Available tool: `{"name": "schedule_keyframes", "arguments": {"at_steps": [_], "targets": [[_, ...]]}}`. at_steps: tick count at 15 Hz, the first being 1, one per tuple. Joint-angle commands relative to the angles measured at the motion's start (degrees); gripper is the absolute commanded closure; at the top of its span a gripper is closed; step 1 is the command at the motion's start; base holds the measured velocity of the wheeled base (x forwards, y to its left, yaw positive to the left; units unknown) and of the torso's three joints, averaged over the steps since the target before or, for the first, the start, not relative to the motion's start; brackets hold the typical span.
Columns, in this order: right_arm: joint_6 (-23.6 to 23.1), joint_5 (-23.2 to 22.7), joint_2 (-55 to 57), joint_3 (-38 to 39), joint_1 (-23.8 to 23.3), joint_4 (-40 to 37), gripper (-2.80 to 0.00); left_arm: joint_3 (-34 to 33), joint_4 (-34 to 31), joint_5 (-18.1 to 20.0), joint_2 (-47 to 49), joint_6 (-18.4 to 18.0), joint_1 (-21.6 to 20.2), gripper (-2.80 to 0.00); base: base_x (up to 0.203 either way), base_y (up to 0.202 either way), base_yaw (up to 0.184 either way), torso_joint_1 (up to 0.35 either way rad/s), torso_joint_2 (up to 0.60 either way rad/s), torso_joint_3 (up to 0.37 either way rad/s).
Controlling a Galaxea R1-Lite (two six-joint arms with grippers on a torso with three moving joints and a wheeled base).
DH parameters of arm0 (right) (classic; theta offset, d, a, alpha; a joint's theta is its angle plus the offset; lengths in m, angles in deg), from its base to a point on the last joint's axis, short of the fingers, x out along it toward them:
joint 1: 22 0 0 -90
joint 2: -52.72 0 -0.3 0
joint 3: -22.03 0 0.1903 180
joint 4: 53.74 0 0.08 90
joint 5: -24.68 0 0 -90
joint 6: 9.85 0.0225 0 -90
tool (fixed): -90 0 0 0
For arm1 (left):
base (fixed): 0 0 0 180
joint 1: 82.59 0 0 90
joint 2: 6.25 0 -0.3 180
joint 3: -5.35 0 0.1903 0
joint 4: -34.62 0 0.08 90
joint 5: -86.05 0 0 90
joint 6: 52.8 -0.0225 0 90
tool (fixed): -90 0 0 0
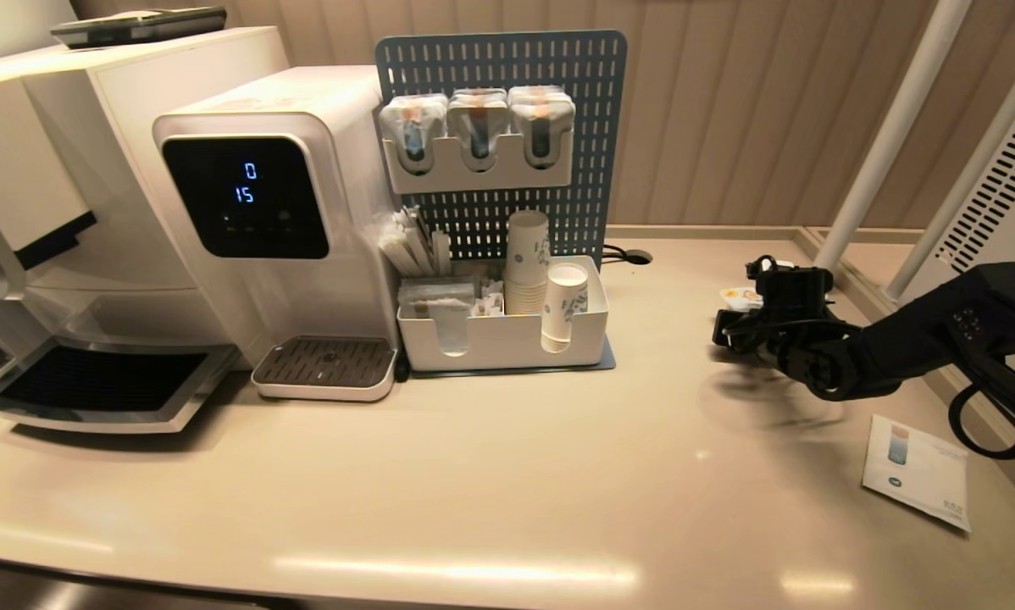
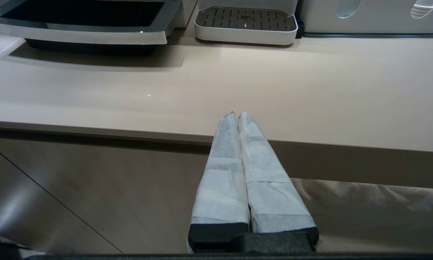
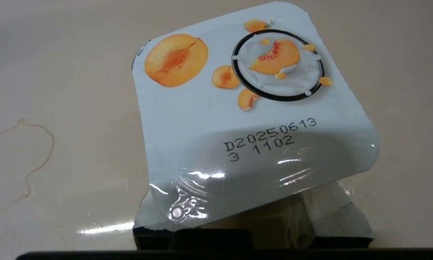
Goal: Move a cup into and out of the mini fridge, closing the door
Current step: Place the yoghurt on the table
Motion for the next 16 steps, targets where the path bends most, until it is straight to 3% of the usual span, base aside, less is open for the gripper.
{"name": "schedule_keyframes", "arguments": {"at_steps": [1,2,3,10,16], "targets": [[0.0,0.1,2.3,-1.2,0.0,-1.0,0.0,-0.1,0.0,-0.1,0.1,0.0,0.0,0.0,0.0,0.0,0.0,0.0,0.0,0.0],[0.0,0.2,2.4,-1.1,0.0,-1.2,0.0,-0.1,0.0,-0.1,0.1,0.0,0.0,0.0,0.0,0.0,0.0,0.0,0.0,0.0],[0.0,1.2,2.5,-1.2,0.0,-1.5,-2.8,-0.1,0.0,-0.1,0.1,0.0,0.0,0.0,0.0,0.0,0.0,0.0,0.0,0.0],[0.4,0.8,-3.2,5.1,0.0,-0.8,-2.8,-0.1,0.0,0.0,0.1,0.0,0.0,0.0,0.0,0.0,0.0,0.0,0.0,0.0],[0.7,-4.2,-16.6,21.8,0.6,2.6,-2.8,-0.1,0.0,0.0,0.1,0.0,0.0,0.0,0.0,0.0,0.0,0.0,0.0,0.0]]}}
